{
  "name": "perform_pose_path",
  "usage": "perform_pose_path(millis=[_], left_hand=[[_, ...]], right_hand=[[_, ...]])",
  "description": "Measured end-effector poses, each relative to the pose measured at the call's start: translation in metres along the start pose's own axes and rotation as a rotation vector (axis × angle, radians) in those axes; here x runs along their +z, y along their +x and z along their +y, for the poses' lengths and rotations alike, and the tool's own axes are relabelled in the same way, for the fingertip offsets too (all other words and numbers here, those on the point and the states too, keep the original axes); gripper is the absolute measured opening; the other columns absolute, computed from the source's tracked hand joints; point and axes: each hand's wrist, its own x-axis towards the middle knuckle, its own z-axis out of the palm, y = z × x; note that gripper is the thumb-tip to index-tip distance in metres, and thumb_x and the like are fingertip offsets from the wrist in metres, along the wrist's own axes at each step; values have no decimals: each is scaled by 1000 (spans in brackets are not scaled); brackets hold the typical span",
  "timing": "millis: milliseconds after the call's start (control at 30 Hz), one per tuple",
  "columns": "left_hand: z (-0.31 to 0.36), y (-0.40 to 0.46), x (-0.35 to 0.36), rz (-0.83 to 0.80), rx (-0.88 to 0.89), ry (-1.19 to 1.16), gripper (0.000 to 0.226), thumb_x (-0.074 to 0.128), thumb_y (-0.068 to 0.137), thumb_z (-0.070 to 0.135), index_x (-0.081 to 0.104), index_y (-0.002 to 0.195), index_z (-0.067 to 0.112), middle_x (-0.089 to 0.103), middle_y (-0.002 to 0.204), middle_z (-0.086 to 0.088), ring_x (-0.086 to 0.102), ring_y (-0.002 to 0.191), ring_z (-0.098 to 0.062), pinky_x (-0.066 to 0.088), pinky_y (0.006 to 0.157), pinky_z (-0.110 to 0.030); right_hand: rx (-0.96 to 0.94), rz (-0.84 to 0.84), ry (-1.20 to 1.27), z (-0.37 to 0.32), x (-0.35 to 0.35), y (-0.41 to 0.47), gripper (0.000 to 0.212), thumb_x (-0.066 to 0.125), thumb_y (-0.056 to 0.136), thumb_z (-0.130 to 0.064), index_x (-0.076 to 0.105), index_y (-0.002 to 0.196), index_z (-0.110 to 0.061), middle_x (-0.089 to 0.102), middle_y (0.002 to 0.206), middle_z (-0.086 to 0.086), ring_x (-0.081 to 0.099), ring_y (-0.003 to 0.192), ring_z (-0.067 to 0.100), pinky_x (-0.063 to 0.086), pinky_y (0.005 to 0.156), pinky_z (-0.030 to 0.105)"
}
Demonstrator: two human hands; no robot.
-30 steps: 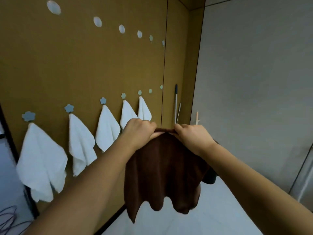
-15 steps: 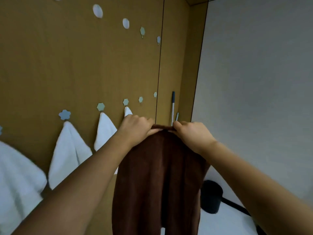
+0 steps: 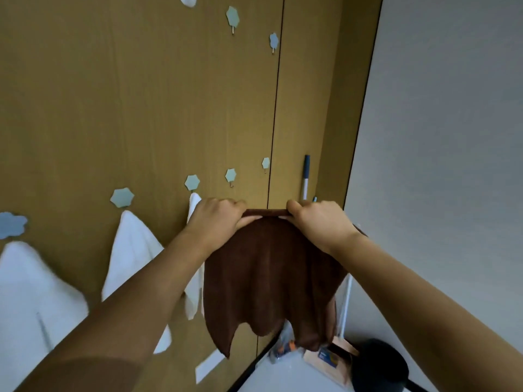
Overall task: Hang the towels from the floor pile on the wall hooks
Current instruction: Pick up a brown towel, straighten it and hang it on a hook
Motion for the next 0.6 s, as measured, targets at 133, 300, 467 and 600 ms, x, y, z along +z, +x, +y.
perform_pose_path(millis=[133, 300, 467, 600], left_hand=[[5, 25, 42, -61, -259, -51, 55, 38, 80, 66, 45, 67, 13, 43, 54, 1, 54, 57, -25, 32, 59, -28], [20, 65, 81, -76, -579, -264, 50, 53, 83, 57, 36, 60, 16, 38, 52, 4, 45, 56, -16, 30, 56, -26], [22, 79, 113, -177, -696, -189, 51, 53, 83, 58, 36, 57, 17, 39, 53, 4, 33, 55, -6, 22, 59, -25], [9, 78, 133, -196, -805, -261, 50, 61, 81, 50, 55, 70, 1, 33, 57, 1, 45, 69, -21, 45, 74, -33]], right_hand=[[-92, 47, 16, 42, 38, 32, 39, 20, 101, -44, 44, 109, -14, 39, 73, -4, 42, 61, 19, 33, 57, 28], [-120, 62, 73, 103, 68, 69, 39, 22, 100, -45, 45, 109, -14, 46, 78, -3, 46, 64, 18, 38, 57, 29], [-148, 49, 242, 127, 121, 105, 41, 26, 98, -50, 46, 100, -14, 61, 86, 4, 61, 79, 26, 47, 67, 34], [-206, 43, 379, 121, 161, 133, 38, 29, 97, -50, 44, 93, -15, 64, 84, 7, 61, 78, 27, 40, 61, 32]])
